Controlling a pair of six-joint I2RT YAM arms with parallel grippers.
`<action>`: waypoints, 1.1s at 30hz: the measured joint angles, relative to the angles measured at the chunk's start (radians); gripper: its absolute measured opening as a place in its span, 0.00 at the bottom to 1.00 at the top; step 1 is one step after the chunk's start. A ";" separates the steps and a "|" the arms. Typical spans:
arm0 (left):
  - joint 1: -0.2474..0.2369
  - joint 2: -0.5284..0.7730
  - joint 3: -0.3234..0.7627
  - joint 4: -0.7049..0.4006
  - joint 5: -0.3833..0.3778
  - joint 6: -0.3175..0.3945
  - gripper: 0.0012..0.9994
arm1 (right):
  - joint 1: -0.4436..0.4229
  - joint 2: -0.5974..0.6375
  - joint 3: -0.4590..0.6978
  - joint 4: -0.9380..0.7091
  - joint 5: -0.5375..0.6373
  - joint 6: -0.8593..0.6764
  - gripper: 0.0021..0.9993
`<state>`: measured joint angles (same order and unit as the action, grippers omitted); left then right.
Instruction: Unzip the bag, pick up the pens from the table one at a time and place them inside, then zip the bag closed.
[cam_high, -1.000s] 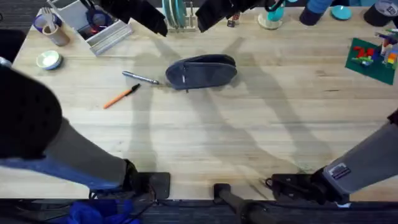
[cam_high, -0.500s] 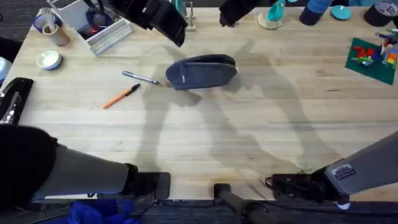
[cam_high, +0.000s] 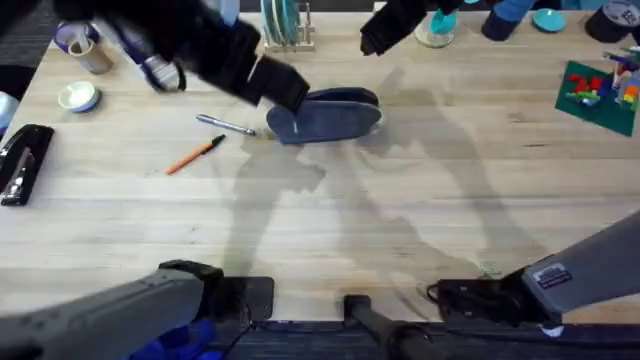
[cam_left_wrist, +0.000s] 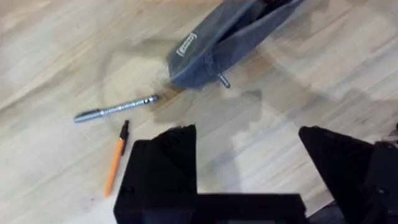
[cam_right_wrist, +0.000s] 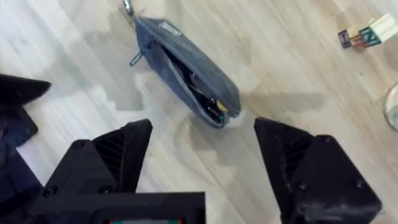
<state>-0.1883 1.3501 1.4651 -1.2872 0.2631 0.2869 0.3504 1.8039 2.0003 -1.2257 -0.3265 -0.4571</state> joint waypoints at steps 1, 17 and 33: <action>0.000 -0.030 -0.030 0.009 -0.002 -0.008 1.00 | 0.000 0.000 0.000 -0.009 0.002 -0.006 1.00; 0.028 -0.155 -0.127 -0.008 -0.007 -0.033 1.00 | -0.005 0.000 0.000 -0.114 0.024 -0.203 0.03; 0.028 -0.155 -0.127 -0.010 -0.007 -0.033 1.00 | -0.015 0.000 0.000 -0.194 0.047 -0.564 0.03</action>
<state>-0.1600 1.1954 1.3376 -1.2968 0.2562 0.2539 0.3352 1.8042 2.0006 -1.4193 -0.2798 -1.0210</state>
